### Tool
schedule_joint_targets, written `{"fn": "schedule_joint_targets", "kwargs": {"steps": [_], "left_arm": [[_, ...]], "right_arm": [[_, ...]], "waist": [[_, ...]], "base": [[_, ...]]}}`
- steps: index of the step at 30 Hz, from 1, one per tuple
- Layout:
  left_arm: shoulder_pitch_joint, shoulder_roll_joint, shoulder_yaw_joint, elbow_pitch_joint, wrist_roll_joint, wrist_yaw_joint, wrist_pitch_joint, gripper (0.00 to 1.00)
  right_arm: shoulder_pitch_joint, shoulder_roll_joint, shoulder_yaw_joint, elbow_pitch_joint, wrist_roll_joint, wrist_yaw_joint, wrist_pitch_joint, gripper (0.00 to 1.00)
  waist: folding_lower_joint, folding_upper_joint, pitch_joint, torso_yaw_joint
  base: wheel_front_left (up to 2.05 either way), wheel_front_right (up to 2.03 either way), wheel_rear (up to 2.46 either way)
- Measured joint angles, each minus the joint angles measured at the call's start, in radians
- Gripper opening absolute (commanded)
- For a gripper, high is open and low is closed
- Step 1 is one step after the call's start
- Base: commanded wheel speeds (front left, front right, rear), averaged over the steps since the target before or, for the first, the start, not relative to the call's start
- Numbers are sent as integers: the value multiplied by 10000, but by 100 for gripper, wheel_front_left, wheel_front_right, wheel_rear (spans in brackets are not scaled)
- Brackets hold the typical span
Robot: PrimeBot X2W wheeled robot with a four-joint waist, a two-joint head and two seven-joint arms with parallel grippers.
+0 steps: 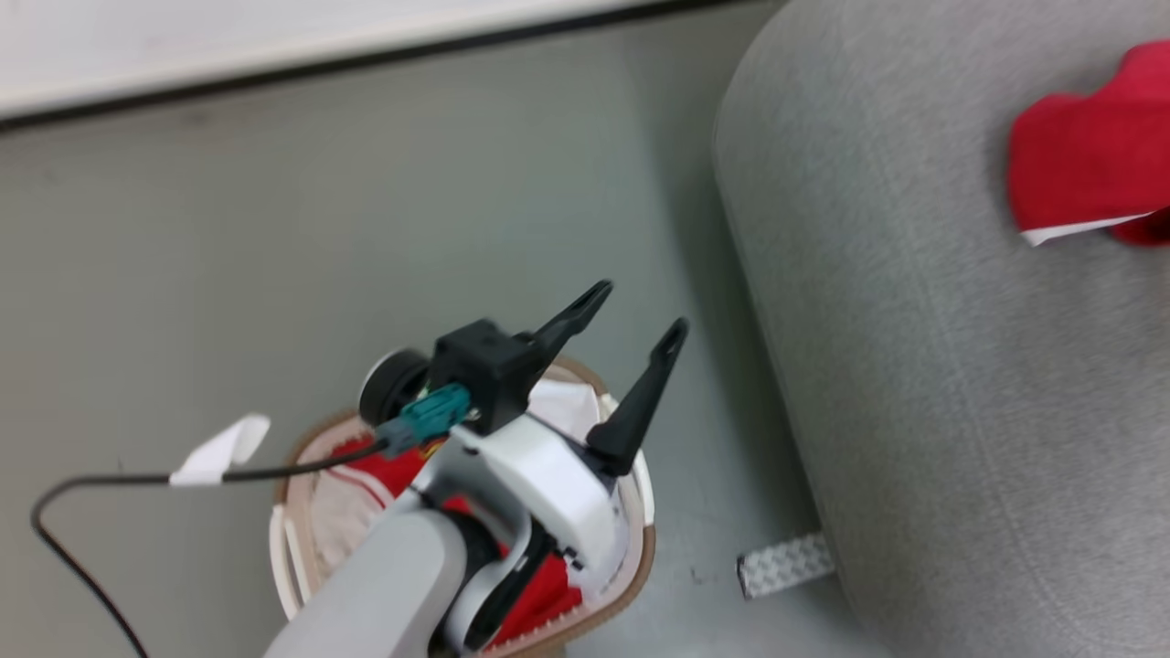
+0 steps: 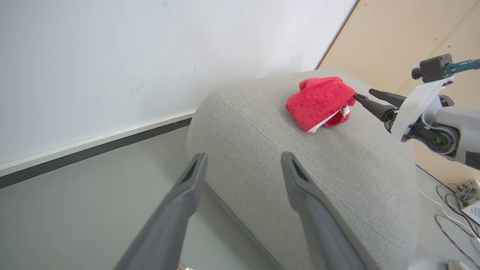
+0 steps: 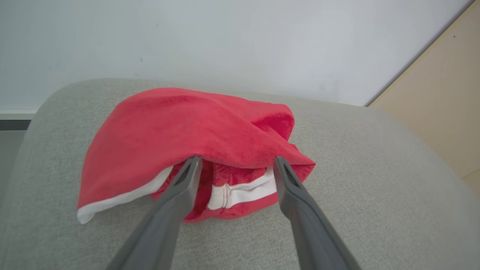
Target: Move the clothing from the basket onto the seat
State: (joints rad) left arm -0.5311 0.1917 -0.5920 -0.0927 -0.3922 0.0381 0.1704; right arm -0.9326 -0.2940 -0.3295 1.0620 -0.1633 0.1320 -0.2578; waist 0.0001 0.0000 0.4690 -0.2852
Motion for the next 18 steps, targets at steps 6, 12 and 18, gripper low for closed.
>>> {"fn": "schedule_joint_targets", "kwargs": {"steps": [6, 12, 18], "left_arm": [[876, 33, 451, 224, -232, 460, -756, 100], [1792, 115, 1131, 583, -481, 984, -1810, 100], [2696, 159, 1670, 1083, -598, 1406, -2855, 100]], "right_arm": [[1598, 113, 945, -1463, 817, 0, -4, 100], [3452, 395, 1804, -3883, 1894, 0, -6, 100], [5242, 640, 2627, -5776, 2353, 0, -31, 100]], "waist": [[-2, 0, -1080, -7], [-3, 0, -2090, 199], [-4, 0, -2982, 536]], "base": [[0, 0, 0], [0, 0, 0], [0, 0, 0]]}}
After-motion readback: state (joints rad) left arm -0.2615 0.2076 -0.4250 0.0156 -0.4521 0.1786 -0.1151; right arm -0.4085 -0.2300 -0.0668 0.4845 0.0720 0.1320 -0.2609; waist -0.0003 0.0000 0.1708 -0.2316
